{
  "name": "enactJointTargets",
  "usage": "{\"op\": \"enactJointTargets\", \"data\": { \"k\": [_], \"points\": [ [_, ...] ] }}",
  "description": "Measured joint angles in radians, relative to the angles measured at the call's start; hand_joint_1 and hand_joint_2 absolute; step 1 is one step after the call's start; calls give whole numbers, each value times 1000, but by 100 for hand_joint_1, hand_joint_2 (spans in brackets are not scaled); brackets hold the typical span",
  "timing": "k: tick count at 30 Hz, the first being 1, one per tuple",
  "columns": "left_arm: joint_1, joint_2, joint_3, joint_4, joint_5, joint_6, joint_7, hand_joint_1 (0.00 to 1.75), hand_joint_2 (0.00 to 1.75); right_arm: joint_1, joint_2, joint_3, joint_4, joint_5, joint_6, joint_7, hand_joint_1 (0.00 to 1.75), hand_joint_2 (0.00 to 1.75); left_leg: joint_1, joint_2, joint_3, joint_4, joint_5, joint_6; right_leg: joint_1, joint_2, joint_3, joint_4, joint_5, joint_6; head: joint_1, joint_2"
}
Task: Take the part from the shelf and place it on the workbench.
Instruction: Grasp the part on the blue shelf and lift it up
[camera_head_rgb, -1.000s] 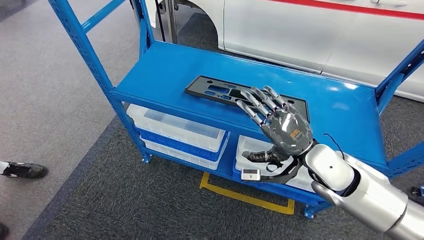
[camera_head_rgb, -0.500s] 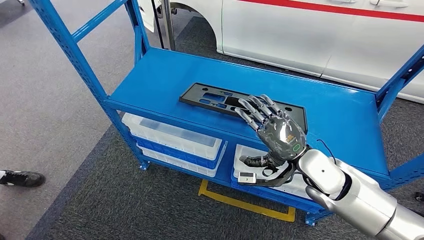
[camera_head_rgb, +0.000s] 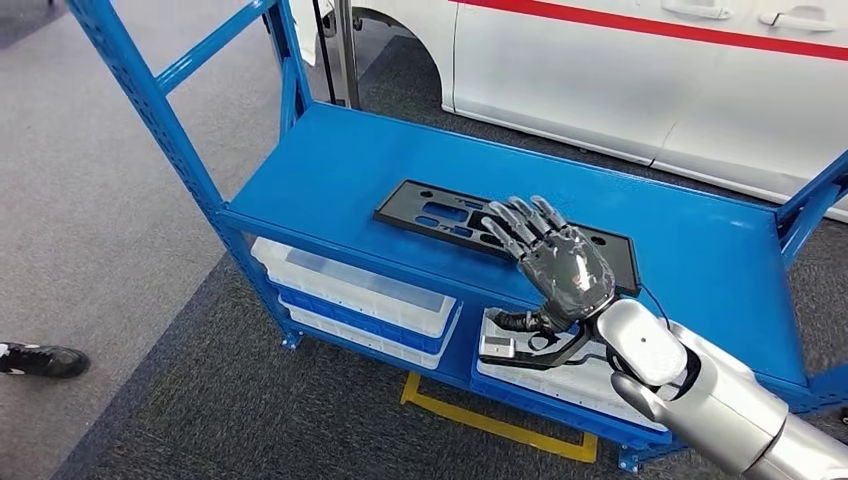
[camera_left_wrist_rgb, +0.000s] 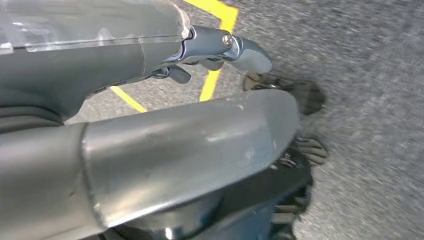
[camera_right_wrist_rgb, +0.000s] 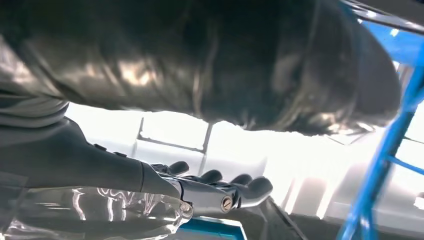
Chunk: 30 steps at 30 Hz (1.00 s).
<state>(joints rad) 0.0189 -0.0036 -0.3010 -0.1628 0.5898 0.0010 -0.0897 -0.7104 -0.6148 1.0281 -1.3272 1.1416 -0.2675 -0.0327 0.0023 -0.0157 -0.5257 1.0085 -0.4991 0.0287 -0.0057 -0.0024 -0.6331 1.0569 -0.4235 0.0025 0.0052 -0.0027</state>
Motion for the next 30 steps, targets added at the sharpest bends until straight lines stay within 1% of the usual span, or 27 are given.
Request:
{"op": "enactJointTargets", "data": {
  "k": [1, 3, 4, 5, 6, 7, 8, 9, 10, 11, 12, 13, 14, 15, 17, 19, 20, 21, 22, 23, 24, 25, 26, 27, 28, 29, 30],
  "points": [
    [-2, 0, 0, 0, 1, 0, 0, 0, 0, 2, 1, -5, 7, -4, 3, 0, 0, 0, 0, -1, -1, -1, -3, -5, 3, 0, 5, -8, -10, -4, 0, 0],
    [-5, 0, 0, 0, 3, 2, 5, 0, 0, 10, 2, -16, 19, -17, 12, -1, 0, 0, 0, 1, 1, -2, -11, -15, -1, 1, 13, -22, -18, -9, 0, 0],
    [-5, -1, 0, 1, 3, 6, 15, 0, 0, 16, 5, -23, 24, -29, 18, -4, 0, 0, 0, 3, -1, 9, -20, -20, -4, 1, 21, -28, -21, -14, 0, 0],
    [-4, 0, 0, 2, 3, 12, 28, 0, 0, 24, 9, -31, 31, -41, 20, -10, 0, 0, 1, 4, -13, 39, -35, -25, -8, 0, 30, -34, -23, -18, -1, 0],
    [-3, 0, 0, 5, 3, 17, 42, 0, 0, 36, 15, -37, 42, -54, 18, -16, 0, 0, 3, 6, -38, 89, -57, -29, -10, -1, 39, -38, -27, -23, -1, 0],
    [-1, 0, 0, 8, 3, 21, 51, 0, 0, 52, 23, -42, 58, -64, 11, -21, 0, 0, 4, 7, -76, 157, -81, -32, -10, -3, 47, -39, -33, -27, -1, 0],
    [2, 0, 0, 11, 3, 23, 56, 0, 0, 69, 33, -45, 77, -73, 2, -25, 0, 0, 6, 8, -119, 225, -100, -36, -10, -3, 54, -39, -38, -28, -1, 0],
    [6, 0, 0, 14, 3, 24, 58, 0, 0, 86, 43, -47, 97, -88, -4, -30, 0, 0, 8, 8, -154, 273, -103, -38, -10, -3, 61, -39, -45, -28, -1, 0],
    [9, 0, 0, 16, 3, 26, 58, 0, 0, 103, 53, -50, 114, -107, -6, -35, 0, 0, 9, 9, -175, 285, -86, -40, -10, -2, 69, -38, -52, -27, -1, 0],
    [12, 0, 0, 18, 3, 27, 58, 0, 0, 117, 61, -55, 126, -129, -4, -41, 0, 0, 10, 9, -176, 257, -48, -40, -10, -2, 78, -37, -60, -25, -1, 0],
    [13, 1, 0, 20, 4, 27, 58, 0, 0, 128, 68, -61, 135, -151, 0, -45, 0, 0, 10, 10, -161, 198, 2, -39, -11, -1, 88, -35, -69, -22, -1, 0],
    [15, 2, 0, 23, 4, 28, 59, 0, 0, 136, 73, -71, 142, -172, 8, -48, 0, 0, 10, 10, -140, 135, 42, -36, -11, 0, 97, -35, -78, -18, -1, 0],
    [15, 3, 0, 25, 5, 28, 59, 0, 0, 141, 78, -81, 147, -191, 20, -51, 0, 0, 8, 10, -119, 79, 67, -34, -9, 0, 102, -33, -85, -14, -1, 0],
    [15, 3, 0, 27, 6, 28, 60, 0, 0, 147, 81, -91, 151, -207, 33, -54, 0, 0, 7, 10, -106, 45, 77, -29, -8, 0, 103, -33, -90, -9, -1, 0],
    [13, 3, -1, 30, 9, 29, 62, 0, 0, 161, 86, -110, 157, -231, 55, -60, 0, 87, 3, 8, -97, 23, 68, -19, -5, 1, 103, -37, -93, 0, -1, 0],
    [13, 3, -1, 31, 11, 29, 64, 0, 0, 177, 88, -130, 159, -246, 66, -67, 0, 175, 5, 7, -88, 13, 64, -6, -8, 1, 106, -33, -102, 10, -1, 0],
    [14, 3, -1, 32, 12, 30, 65, 0, 0, 183, 88, -139, 159, -251, 69, -70, 0, 175, 7, 8, -81, 7, 62, 0, -9, 1, 98, -11, -115, 14, -1, 0],
    [15, 3, -1, 33, 13, 30, 65, 0, 0, 189, 88, -148, 159, -256, 71, -72, 0, 175, 8, 8, -74, 3, 60, 7, -10, 1, 76, 33, -137, 18, -1, 0],
    [15, 3, -1, 33, 13, 31, 65, 0, 0, 196, 88, -154, 159, -260, 73, -74, 0, 175, 7, 9, -69, 2, 56, 12, -10, 1, 41, 97, -162, 20, -1, 0],
    [14, 4, -1, 33, 13, 31, 65, 0, 0, 203, 88, -158, 159, -264, 75, -75, 0, 175, 6, 9, -65, 2, 52, 16, -10, 1, -3, 168, -186, 22, -1, 0],
    [14, 4, -1, 33, 14, 31, 65, 0, 0, 212, 88, -160, 159, -266, 76, -76, 0, 175, 5, 8, -61, 2, 48, 19, -10, 1, -42, 226, -198, 23, -1, 0],
    [13, 4, -2, 33, 14, 31, 65, 0, 0, 219, 88, -161, 159, -267, 77, -77, 0, 131, 3, 7, -55, 2, 43, 20, -10, 1, -67, 252, -190, 23, -1, 0],
    [13, 4, -2, 33, 14, 31, 66, 0, 0, 225, 89, -162, 159, -268, 78, -78, 0, 87, 2, 6, -46, 3, 37, 20, -10, 1, -73, 240, -161, 21, -1, 0],
    [13, 3, -3, 33, 14, 31, 66, 0, 0, 227, 89, -163, 159, -268, 79, -79, 0, 44, 0, 5, -36, 3, 31, 19, -9, 1, -58, 190, -116, 16, -1, 0],
    [14, 3, -4, 33, 14, 31, 67, 0, 0, 228, 89, -165, 158, -268, 79, -79, 0, 44, -1, 5, -27, 4, 24, 18, -7, 1, -34, 123, -69, 9, -1, 0],
    [13, 3, -5, 33, 14, 31, 67, 0, 0, 229, 89, -168, 157, -268, 80, -79, 0, 87, -3, 5, -20, 5, 18, 15, -3, 2, -10, 62, -35, 3, -1, 0],
    [12, 2, -6, 34, 14, 32, 68, 0, 0, 229, 89, -170, 156, -268, 81, -79, 0, 131, -5, 4, -17, 8, 12, 12, -1, 2, 10, 13, -19, -1, -1, 0]
  ]
}}
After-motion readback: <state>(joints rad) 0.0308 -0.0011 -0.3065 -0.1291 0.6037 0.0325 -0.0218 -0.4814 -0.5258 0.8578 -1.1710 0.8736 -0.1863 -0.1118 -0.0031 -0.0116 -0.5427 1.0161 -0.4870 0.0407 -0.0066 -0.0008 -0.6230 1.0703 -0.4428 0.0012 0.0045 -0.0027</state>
